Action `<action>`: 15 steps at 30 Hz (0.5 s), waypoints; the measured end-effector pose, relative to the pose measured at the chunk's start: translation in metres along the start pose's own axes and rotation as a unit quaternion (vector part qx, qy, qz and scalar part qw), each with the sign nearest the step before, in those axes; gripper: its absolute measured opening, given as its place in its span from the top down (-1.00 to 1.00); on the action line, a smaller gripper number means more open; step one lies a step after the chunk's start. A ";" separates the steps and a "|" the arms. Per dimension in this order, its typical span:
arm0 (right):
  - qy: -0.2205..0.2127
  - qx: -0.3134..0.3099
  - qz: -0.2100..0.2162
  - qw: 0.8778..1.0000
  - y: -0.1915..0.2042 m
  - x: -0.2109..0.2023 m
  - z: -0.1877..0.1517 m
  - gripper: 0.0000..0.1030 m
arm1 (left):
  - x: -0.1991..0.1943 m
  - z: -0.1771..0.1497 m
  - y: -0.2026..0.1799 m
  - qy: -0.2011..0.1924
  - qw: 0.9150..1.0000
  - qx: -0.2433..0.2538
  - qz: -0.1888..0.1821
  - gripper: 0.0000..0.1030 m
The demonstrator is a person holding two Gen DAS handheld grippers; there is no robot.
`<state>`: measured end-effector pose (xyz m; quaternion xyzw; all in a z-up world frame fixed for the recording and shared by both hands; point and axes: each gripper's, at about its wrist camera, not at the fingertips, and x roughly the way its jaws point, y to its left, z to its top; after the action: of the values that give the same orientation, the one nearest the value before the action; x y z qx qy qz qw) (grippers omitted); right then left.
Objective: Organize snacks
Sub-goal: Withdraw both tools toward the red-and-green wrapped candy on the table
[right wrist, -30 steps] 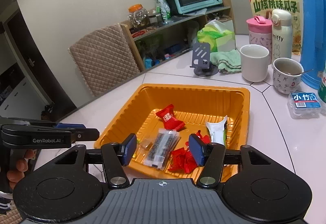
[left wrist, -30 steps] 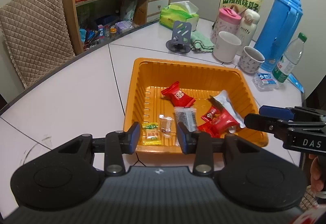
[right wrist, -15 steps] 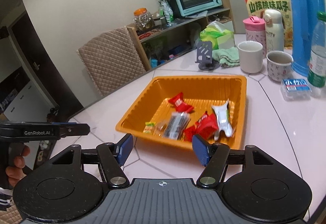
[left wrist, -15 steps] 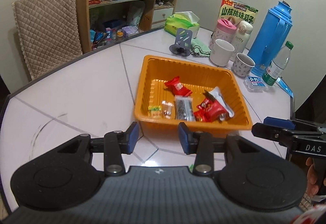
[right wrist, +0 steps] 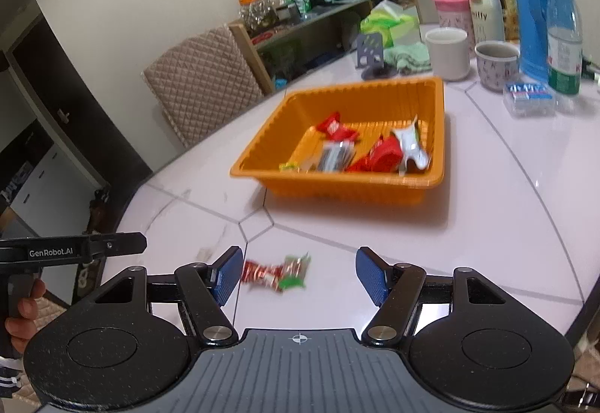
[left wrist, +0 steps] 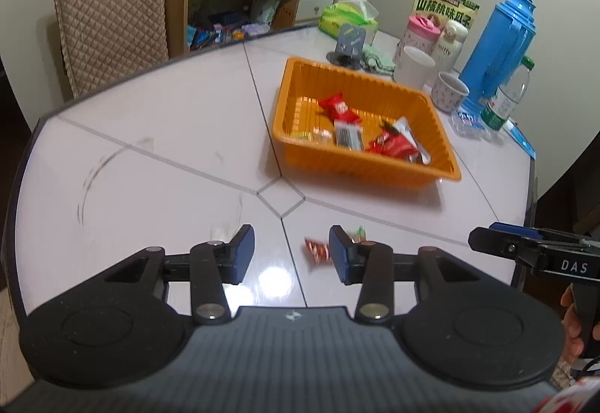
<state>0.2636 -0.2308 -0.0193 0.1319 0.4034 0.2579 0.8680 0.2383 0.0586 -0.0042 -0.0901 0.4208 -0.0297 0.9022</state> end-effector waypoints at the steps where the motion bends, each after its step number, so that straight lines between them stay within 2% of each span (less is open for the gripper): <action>1: 0.003 0.000 -0.002 1.000 0.001 -0.001 -0.003 -0.30 | -0.001 -0.005 0.001 0.004 1.000 -0.002 -0.001 0.23; 15: 0.054 0.007 -0.008 0.998 0.022 0.002 -0.050 -0.30 | -0.011 -0.051 0.010 0.040 0.999 -0.007 -0.003 0.23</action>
<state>0.2191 -0.2101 -0.0430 0.1202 0.4525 0.2548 0.8461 0.1926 0.0631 -0.0298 -0.0963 0.4562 -0.0335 0.8840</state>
